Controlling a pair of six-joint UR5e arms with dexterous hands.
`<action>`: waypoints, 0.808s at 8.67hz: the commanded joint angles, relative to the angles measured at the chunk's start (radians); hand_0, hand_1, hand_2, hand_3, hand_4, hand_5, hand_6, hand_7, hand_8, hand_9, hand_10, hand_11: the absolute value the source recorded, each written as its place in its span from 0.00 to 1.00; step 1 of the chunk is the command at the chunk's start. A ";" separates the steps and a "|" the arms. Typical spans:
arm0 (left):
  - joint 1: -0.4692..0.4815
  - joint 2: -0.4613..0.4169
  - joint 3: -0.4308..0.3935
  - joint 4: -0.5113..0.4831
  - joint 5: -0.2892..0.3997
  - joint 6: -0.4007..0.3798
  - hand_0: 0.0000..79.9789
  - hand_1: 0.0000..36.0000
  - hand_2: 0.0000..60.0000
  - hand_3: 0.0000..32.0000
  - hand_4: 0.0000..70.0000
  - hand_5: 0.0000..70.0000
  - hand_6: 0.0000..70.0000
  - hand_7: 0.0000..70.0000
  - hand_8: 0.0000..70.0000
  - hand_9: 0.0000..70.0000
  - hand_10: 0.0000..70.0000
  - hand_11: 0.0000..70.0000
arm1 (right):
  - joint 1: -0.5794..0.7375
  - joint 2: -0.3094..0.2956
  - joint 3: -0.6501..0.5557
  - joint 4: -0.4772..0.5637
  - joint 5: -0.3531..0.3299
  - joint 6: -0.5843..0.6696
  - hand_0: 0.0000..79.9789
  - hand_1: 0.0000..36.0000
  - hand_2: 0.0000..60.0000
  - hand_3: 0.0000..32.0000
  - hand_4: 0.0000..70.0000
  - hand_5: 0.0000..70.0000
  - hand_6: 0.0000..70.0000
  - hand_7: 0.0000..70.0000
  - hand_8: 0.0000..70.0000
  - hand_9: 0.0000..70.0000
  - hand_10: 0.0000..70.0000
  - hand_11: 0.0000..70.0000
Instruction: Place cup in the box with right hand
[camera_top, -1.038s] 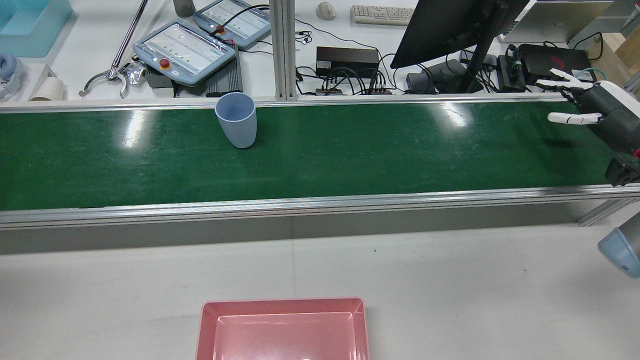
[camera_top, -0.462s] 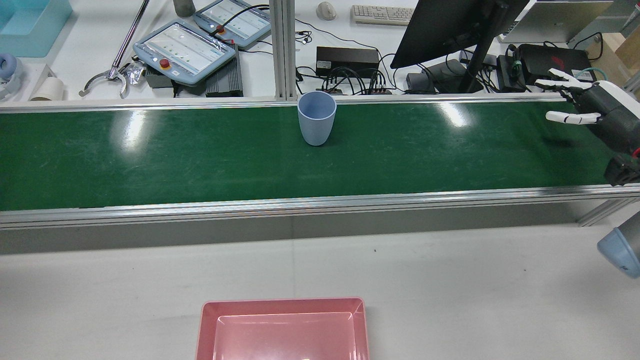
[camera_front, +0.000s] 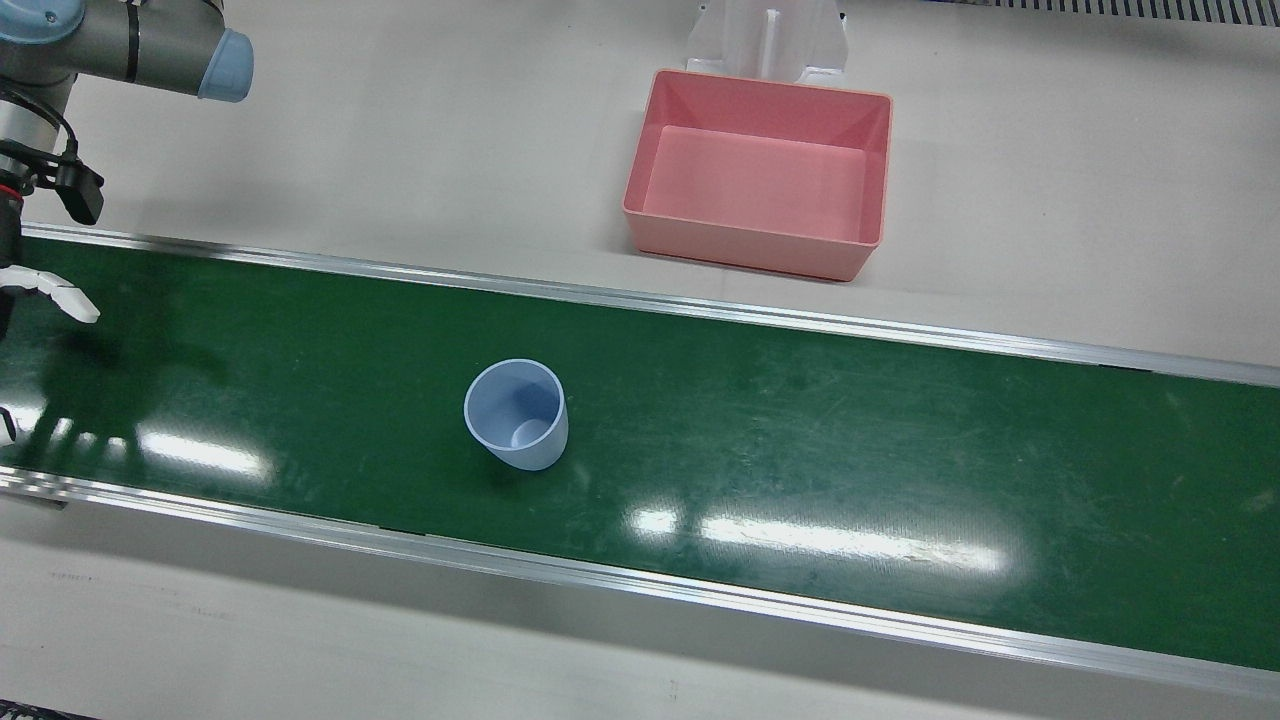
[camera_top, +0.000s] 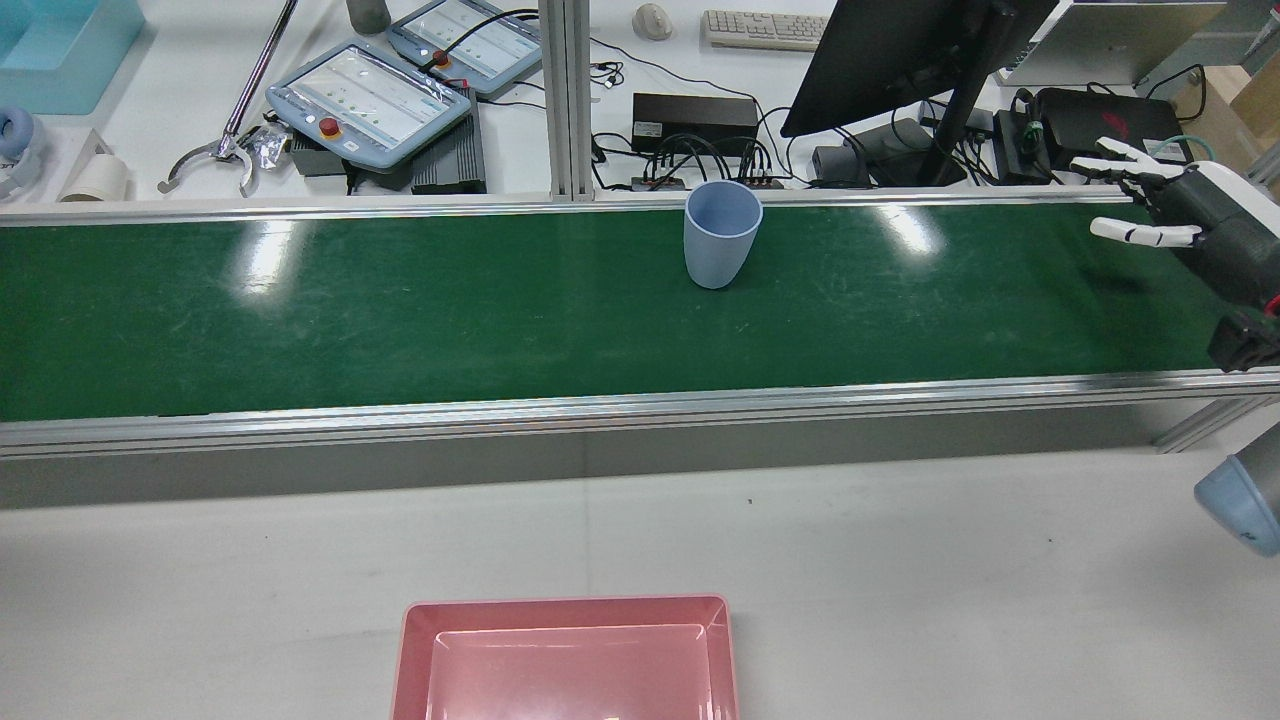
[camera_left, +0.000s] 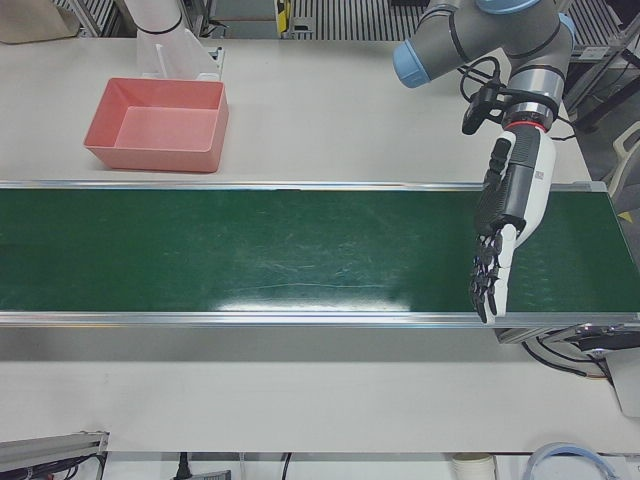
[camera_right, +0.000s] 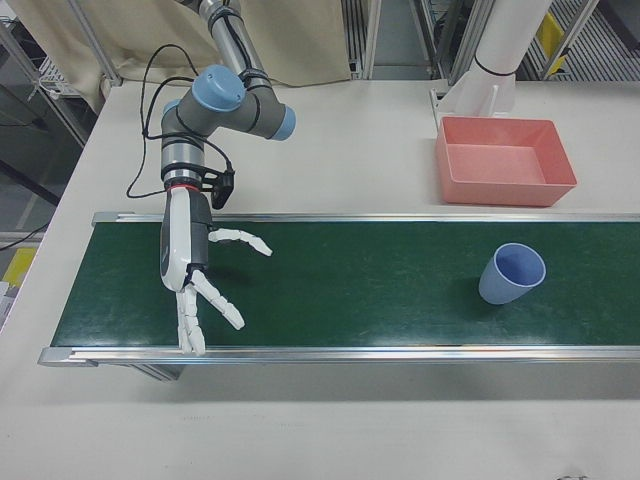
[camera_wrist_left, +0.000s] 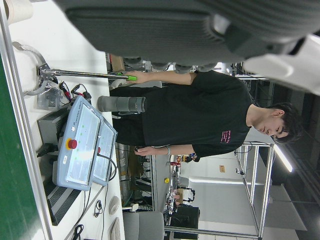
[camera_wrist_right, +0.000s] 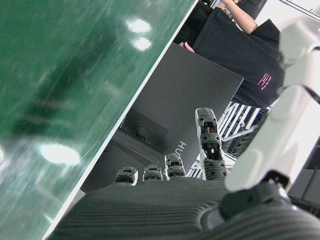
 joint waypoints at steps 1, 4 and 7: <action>0.000 0.000 0.000 0.000 -0.001 0.000 0.00 0.00 0.00 0.00 0.00 0.00 0.00 0.00 0.00 0.00 0.00 0.00 | -0.002 0.002 0.003 0.000 0.000 -0.002 0.57 0.19 0.13 0.04 0.24 0.04 0.04 0.18 0.02 0.08 0.04 0.07; 0.000 0.000 0.000 0.000 -0.001 0.000 0.00 0.00 0.00 0.00 0.00 0.00 0.00 0.00 0.00 0.00 0.00 0.00 | -0.005 0.005 0.008 0.000 -0.002 -0.012 0.57 0.35 0.26 0.10 0.16 0.06 0.04 0.18 0.02 0.08 0.04 0.07; 0.000 0.000 0.000 0.000 -0.001 0.000 0.00 0.00 0.00 0.00 0.00 0.00 0.00 0.00 0.00 0.00 0.00 0.00 | -0.018 0.008 0.008 0.000 0.000 -0.017 0.58 0.31 0.20 0.10 0.18 0.05 0.04 0.18 0.02 0.08 0.04 0.07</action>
